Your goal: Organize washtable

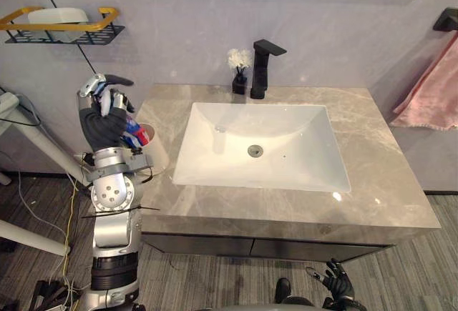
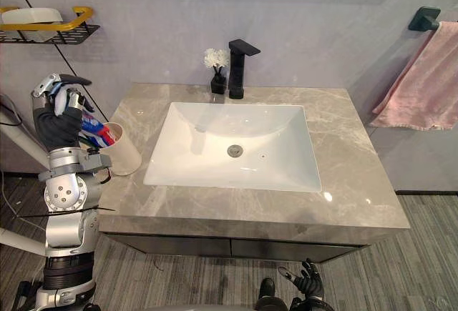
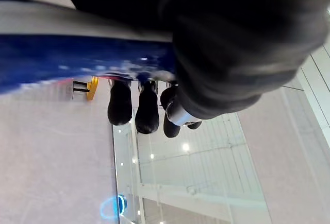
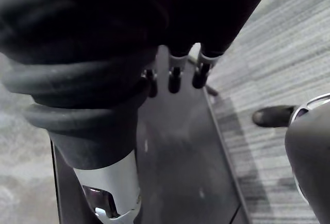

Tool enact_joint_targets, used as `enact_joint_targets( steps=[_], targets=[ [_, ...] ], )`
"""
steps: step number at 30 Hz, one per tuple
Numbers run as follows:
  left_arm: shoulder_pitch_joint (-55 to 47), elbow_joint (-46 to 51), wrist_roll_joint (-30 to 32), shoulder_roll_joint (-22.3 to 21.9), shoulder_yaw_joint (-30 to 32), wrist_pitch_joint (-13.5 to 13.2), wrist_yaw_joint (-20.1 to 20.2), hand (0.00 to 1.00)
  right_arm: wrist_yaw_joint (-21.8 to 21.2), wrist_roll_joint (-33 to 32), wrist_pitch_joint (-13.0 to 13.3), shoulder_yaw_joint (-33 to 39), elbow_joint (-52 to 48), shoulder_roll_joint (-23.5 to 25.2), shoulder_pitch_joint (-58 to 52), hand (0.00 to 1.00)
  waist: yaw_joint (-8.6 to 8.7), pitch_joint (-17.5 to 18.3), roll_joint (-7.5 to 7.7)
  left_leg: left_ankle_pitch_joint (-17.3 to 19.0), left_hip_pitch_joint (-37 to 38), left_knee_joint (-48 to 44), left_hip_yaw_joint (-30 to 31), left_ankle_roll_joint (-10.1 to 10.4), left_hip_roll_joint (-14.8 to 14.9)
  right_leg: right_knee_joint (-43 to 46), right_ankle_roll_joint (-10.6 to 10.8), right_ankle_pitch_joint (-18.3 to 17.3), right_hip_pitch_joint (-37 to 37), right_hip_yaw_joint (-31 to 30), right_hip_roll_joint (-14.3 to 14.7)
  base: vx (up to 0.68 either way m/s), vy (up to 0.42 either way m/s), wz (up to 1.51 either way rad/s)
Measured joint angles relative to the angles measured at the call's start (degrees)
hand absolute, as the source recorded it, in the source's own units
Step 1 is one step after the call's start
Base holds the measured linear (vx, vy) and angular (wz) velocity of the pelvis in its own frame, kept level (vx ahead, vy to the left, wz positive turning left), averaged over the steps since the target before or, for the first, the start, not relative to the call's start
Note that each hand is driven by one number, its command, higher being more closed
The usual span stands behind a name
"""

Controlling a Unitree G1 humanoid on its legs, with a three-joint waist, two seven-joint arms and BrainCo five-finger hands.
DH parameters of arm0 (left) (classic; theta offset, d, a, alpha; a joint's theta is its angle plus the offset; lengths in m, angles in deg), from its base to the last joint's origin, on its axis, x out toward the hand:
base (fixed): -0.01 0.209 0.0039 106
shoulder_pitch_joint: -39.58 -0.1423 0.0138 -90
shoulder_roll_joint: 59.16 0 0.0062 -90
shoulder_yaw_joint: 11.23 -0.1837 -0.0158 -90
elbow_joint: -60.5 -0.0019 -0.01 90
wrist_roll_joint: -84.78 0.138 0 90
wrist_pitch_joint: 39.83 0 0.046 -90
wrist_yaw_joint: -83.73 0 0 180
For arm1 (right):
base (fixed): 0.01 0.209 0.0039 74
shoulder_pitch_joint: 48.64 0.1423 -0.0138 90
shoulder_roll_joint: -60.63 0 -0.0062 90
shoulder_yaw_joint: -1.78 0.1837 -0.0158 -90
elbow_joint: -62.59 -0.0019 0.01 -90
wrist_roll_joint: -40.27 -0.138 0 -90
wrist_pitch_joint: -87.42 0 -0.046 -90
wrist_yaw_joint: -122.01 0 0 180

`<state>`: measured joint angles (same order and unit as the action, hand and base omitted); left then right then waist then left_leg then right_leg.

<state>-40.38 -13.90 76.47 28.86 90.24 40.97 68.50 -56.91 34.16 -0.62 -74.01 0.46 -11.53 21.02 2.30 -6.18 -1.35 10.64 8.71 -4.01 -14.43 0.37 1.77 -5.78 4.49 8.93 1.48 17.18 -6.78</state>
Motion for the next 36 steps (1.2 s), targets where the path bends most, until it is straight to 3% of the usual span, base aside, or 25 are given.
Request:
enact_joint_targets(
  steps=[15,20,22,25,31,32,36],
  targets=[
    [0.0,-0.2,0.0,-0.2,2.9,0.0,-1.4,0.0,0.0,0.1,0.0,-0.9,-0.1,0.1,-0.1,0.0,-0.08,-0.2,-0.5,0.0,0.0,0.1,-0.6,0.0,0.1,0.1,0.0,0.0,-0.4,-0.2,0.1,0.0,-0.001,-0.01],
    [-0.3,6.1,0.0,-0.2,6.2,-0.7,-2.3,0.0,0.0,0.0,0.0,-0.7,-0.1,0.1,-0.1,0.0,-0.15,-0.3,-0.71,0.0,0.0,0.1,-0.5,0.0,0.1,0.1,0.0,0.0,-0.2,-0.1,0.1,0.0,0.0,0.0],
    [-2.8,10.7,-0.2,-0.8,9.0,-2.5,-2.7,0.0,0.0,-0.1,0.0,-0.6,-0.1,0.2,-0.1,0.0,-0.23,-0.3,-1.07,0.0,0.0,0.1,-0.4,0.0,0.2,0.1,0.0,0.0,-0.1,0.0,0.1,0.0,0.0,0.02],
    [-7.7,14.7,-2.4,-3.9,12.0,-4.3,-2.7,0.0,0.1,-0.2,0.0,-0.5,-0.1,0.6,-0.2,0.0,-1.13,-0.2,-1.66,0.0,0.1,0.1,0.1,0.0,0.2,0.1,-0.1,-0.1,0.2,0.3,0.1,0.0,0.0,0.07],
    [-18.5,17.5,-6.6,-11.9,12.9,-5.2,-2.8,0.0,0.2,-0.5,0.0,-0.5,0.1,2.0,0.1,0.0,-3.35,0.1,-1.79,0.0,0.0,0.1,1.2,0.0,0.3,0.0,-0.1,-0.4,1.0,2.0,-0.3,-0.01,-0.004,0.13],
    [-19.4,17.6,-7.2,-12.5,12.8,-5.2,-2.7,1.0,0.2,-0.6,0.0,-0.5,0.1,2.2,0.2,0.0,-3.32,0.2,-1.73,0.0,0.0,0.1,1.4,0.0,0.3,0.0,-0.1,-0.5,1.1,2.2,-0.3,0.0,-0.005,0.16],
    [-23.5,17.6,-10.1,-15.9,11.1,-5.2,-2.5,1.0,0.4,-0.7,-0.1,-1.0,0.4,2.4,0.9,0.0,-3.46,1.1,-0.96,-0.1,-0.1,0.1,1.8,0.0,0.3,0.1,-0.2,-0.6,1.4,3.1,-0.5,0.01,0.003,0.09]
  ],
)
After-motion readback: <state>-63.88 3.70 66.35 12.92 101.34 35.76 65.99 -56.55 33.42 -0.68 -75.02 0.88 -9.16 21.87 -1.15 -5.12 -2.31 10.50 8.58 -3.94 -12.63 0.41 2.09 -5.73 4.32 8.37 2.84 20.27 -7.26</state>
